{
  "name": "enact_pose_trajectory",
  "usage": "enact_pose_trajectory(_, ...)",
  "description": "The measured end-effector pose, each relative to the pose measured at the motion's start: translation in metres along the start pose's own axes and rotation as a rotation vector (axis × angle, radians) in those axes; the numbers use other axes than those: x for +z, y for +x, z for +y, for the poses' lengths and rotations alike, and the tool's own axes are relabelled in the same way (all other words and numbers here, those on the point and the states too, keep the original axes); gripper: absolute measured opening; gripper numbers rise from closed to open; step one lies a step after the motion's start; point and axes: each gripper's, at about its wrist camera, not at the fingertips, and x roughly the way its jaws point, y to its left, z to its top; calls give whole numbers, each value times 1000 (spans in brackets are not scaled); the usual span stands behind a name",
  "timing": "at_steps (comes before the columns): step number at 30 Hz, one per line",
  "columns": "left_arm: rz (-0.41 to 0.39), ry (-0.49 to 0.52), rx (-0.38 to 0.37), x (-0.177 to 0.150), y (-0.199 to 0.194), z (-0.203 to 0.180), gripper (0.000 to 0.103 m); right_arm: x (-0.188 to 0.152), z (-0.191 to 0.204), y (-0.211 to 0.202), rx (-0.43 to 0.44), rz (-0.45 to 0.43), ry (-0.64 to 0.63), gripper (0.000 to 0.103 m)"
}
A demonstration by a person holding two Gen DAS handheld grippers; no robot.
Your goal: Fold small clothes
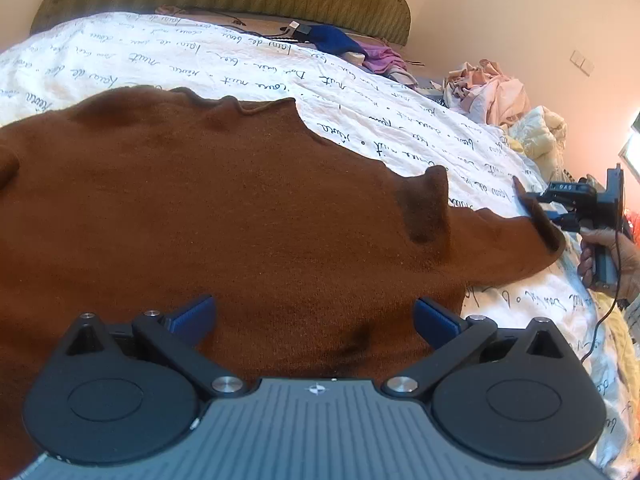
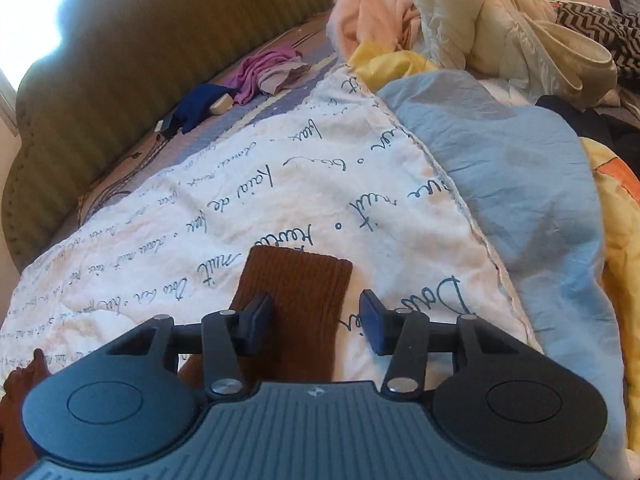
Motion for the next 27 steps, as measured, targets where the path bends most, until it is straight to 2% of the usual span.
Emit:
enact_pose_trajectory(2, 5, 4, 9, 0, 1, -1, 103, 0, -1, 3, 11, 6, -1, 46)
enact_pose_trajectory(4, 12, 18, 19, -1, 1, -3, 103, -1, 2, 0, 7, 3, -13, 6)
enact_pose_trajectory(5, 11, 24, 25, -1, 0, -4, 103, -2, 5, -3, 7, -1, -33, 4)
enact_pose_trajectory(7, 15, 27, 34, -4, 0, -4, 103, -5, 18, -14, -22, -16, -94, 3)
enact_pose_trajectory(9, 27, 21, 38, -5, -1, -3, 103, -7, 27, -32, -40, -74, -108, 3)
enact_pose_trajectory(13, 40, 7, 14, -3, -8, 6, 103, -17, 61, -84, -25, -182, -174, 3)
enact_pose_trajectory(16, 60, -59, -46, 2, -10, 23, 103, -35, 109, -125, 34, -239, -273, 3)
enact_pose_trajectory(19, 104, -156, -148, 13, -5, 47, 103, -66, 167, -146, 123, -256, -357, 3)
enact_pose_trajectory(21, 124, -237, -234, 20, -3, 65, 103, -90, 205, -142, 189, -241, -402, 3)
enact_pose_trajectory(23, 136, -306, -296, 27, -2, 81, 103, -117, 238, -124, 269, -205, -392, 3)
enact_pose_trajectory(24, 140, -332, -314, 31, -2, 88, 103, -130, 251, -112, 306, -187, -377, 3)
enact_pose_trajectory(27, 153, -321, -321, 43, -2, 100, 103, -169, 289, -73, 388, -105, -316, 3)
